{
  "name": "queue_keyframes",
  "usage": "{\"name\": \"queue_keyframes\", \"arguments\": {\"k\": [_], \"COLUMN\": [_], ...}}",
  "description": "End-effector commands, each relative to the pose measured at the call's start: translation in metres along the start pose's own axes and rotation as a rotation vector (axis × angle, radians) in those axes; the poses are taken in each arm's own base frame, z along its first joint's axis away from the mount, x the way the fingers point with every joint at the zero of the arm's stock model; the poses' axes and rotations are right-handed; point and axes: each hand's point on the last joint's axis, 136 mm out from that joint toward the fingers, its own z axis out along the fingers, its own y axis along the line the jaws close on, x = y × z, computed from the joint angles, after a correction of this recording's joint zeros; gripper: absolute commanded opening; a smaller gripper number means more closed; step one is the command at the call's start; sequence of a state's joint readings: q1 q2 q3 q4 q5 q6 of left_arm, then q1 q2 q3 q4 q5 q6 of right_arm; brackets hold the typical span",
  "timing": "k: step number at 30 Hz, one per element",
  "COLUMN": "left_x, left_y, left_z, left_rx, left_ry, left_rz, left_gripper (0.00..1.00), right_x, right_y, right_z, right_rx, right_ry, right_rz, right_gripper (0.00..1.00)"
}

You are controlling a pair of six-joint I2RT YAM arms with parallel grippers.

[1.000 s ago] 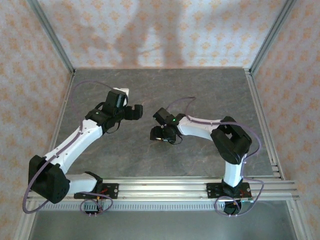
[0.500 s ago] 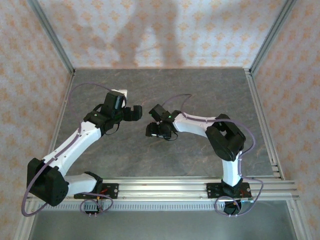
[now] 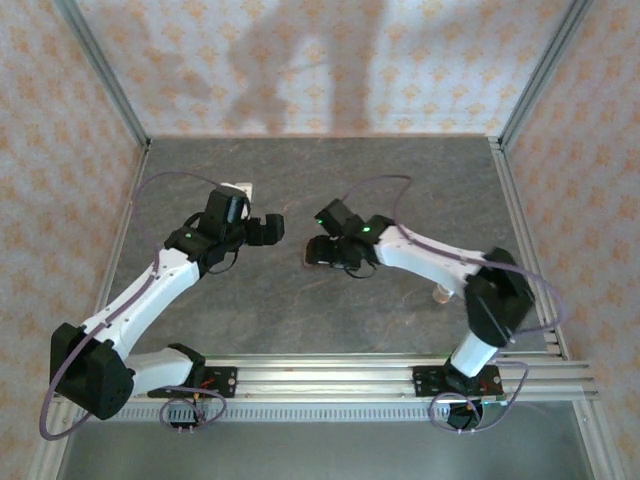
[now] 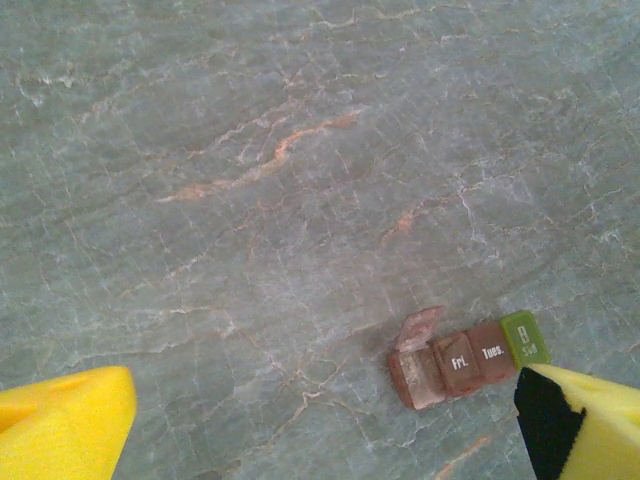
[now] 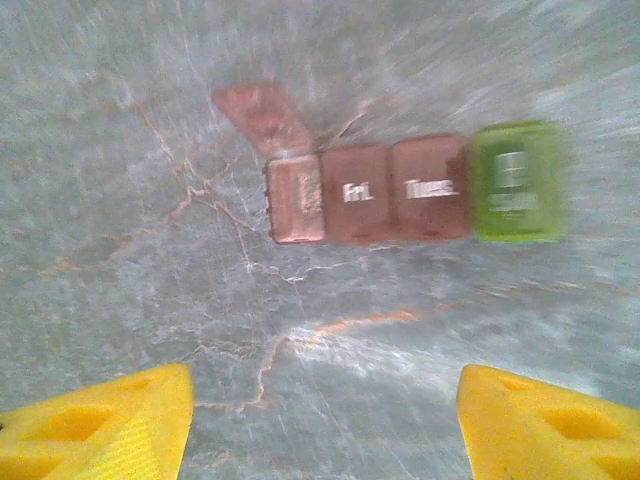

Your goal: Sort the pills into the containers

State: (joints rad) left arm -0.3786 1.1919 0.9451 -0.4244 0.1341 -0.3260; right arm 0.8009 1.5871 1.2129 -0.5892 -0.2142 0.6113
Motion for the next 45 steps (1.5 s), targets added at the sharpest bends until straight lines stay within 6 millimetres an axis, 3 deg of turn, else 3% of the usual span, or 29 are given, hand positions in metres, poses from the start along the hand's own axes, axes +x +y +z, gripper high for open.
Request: {"name": "queue_keyframes", "arguments": {"k": [1,5,9,16,23,28,38,41,45], "left_x": [-0.002,0.002,0.005,0.01,0.01,0.009,0.01,0.01,0.011], "left_y": [-0.004,-0.005,-0.007,-0.011,-0.015,-0.017,-0.018,-0.018,-0.019], "left_z": [-0.001,0.0,0.002,0.009,0.013,0.015,0.018,0.017,0.016], "left_rx": [0.04,0.052,0.065,0.091,0.108,0.116,0.122,0.122,0.128], "left_ry": [-0.022,-0.014,-0.004,0.011,0.021,0.026,0.036,0.036,0.037], "left_rz": [-0.044,-0.049,-0.049,-0.068,-0.073,-0.076,-0.081,-0.083,-0.086], "left_gripper": [1.0,1.0,1.0,1.0,1.0,1.0,1.0,1.0,1.0], "right_x": [-0.007,-0.01,0.004,0.033,0.046,0.045,0.042,0.045,0.049], "right_y": [-0.086,-0.159,-0.211,-0.255,-0.271,-0.272,-0.272,-0.273,-0.275], "right_z": [-0.045,-0.096,-0.133,-0.137,-0.108,-0.089,-0.065,-0.062,-0.06], "right_rx": [0.272,0.419,0.52,0.65,0.654,0.616,0.603,0.605,0.608], "right_ry": [-0.106,-0.221,-0.276,-0.236,-0.18,-0.155,-0.097,-0.089,-0.081], "right_rz": [0.071,0.227,0.341,0.424,0.47,0.476,0.457,0.449,0.441], "right_gripper": [0.76,0.85,0.92,0.94,0.93,0.88,0.68,0.57,0.53]}}
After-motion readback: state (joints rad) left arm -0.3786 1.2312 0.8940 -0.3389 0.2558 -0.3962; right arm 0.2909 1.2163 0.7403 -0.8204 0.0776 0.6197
